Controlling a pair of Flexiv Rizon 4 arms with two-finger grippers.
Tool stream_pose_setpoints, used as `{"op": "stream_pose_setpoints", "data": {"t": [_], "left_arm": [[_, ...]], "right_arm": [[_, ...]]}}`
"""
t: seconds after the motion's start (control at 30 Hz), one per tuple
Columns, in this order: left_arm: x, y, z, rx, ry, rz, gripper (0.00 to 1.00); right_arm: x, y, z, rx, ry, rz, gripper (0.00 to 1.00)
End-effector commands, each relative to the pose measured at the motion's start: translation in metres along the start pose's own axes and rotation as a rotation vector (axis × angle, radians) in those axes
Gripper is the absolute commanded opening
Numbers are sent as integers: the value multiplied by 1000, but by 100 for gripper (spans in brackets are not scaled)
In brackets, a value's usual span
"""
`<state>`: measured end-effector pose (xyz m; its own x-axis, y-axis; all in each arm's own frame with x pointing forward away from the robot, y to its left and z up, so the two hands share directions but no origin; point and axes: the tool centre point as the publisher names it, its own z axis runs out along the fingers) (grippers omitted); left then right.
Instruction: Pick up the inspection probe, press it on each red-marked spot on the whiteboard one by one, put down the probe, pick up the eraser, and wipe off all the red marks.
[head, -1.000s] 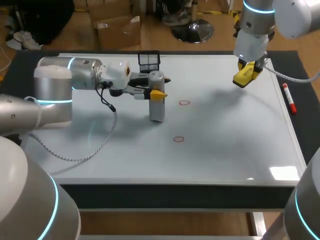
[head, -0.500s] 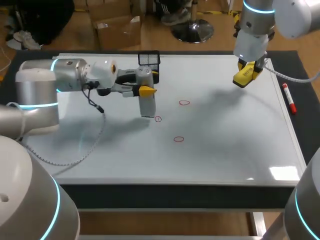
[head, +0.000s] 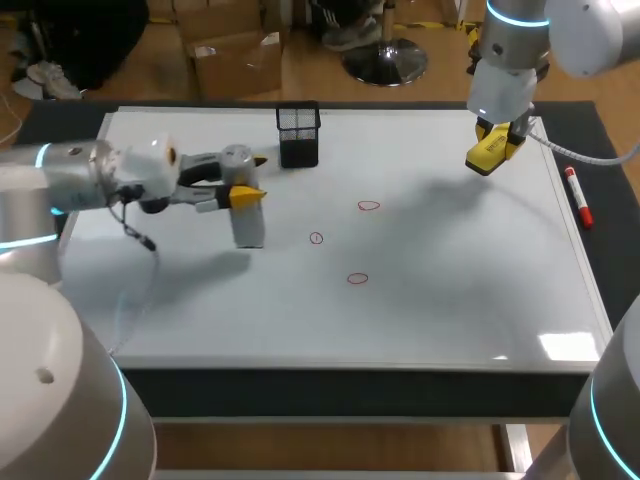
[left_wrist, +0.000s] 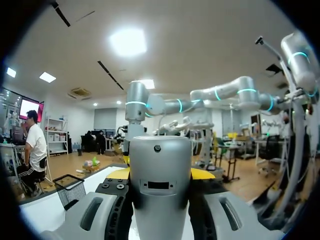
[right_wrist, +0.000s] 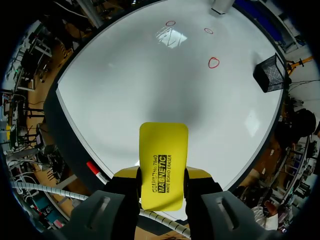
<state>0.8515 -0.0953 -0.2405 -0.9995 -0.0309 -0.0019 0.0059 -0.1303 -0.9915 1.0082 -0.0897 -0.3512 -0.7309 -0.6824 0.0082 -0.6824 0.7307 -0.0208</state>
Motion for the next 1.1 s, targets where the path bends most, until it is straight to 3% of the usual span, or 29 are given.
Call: {"op": "stream_pose_setpoints", "data": {"t": [0.03, 0.6, 1.1], "left_arm": [[20, -13, -28, -13, -222, 13, 0], [53, -13, -96, -19, -434, 5, 0], [57, -12, -106, -22, -454, 7, 0]], "right_arm": [[0, 0, -1, 2, 2, -2, 0], [0, 0, -1, 2, 2, -2, 0], [0, 0, -1, 2, 2, -2, 0]]}}
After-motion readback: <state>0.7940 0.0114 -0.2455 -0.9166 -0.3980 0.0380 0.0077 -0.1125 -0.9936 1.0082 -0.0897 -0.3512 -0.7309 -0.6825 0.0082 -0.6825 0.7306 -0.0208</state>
